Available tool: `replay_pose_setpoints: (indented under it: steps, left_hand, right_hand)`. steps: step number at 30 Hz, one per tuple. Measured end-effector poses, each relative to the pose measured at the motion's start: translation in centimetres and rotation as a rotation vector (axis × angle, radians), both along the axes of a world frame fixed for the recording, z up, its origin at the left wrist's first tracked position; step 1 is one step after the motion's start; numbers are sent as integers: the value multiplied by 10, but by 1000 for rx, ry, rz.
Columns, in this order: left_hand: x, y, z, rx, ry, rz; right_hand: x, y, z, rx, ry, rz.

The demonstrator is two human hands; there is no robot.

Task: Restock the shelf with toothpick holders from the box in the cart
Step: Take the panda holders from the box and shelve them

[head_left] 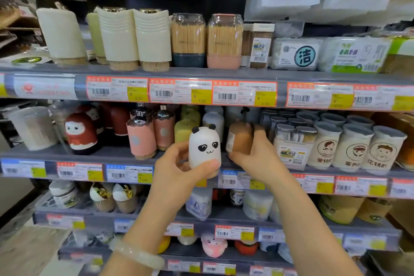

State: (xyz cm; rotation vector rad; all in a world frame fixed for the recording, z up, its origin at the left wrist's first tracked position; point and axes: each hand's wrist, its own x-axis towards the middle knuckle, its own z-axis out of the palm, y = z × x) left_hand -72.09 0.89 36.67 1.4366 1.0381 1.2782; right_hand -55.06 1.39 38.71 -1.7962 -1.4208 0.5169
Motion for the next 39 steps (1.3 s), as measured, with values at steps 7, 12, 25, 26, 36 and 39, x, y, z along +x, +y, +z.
replay_pose_setpoints:
  steps: [7,12,25,26,36,39]
  left_hand:
    - [4,3,7,33,-7,26]
    - [7,4,6,39,-5,29]
    - [5,7,7,29,-37,-5]
    - [5,7,6,30,-35,-6]
    - [5,7,6,31,-34,-7]
    - [5,6,7,33,-29,-3]
  right_hand:
    - [-7,-1,-1,67,-99,-112]
    - [-6,-3,0,32,-42,-24]
    - [-12,37,-6,26,-304,-264]
    - [-11,43,-6,23,-300,-267]
    - [-6,78,-1,-106,-276,-304]
    - [-10,56,1,-28,-286,-271]
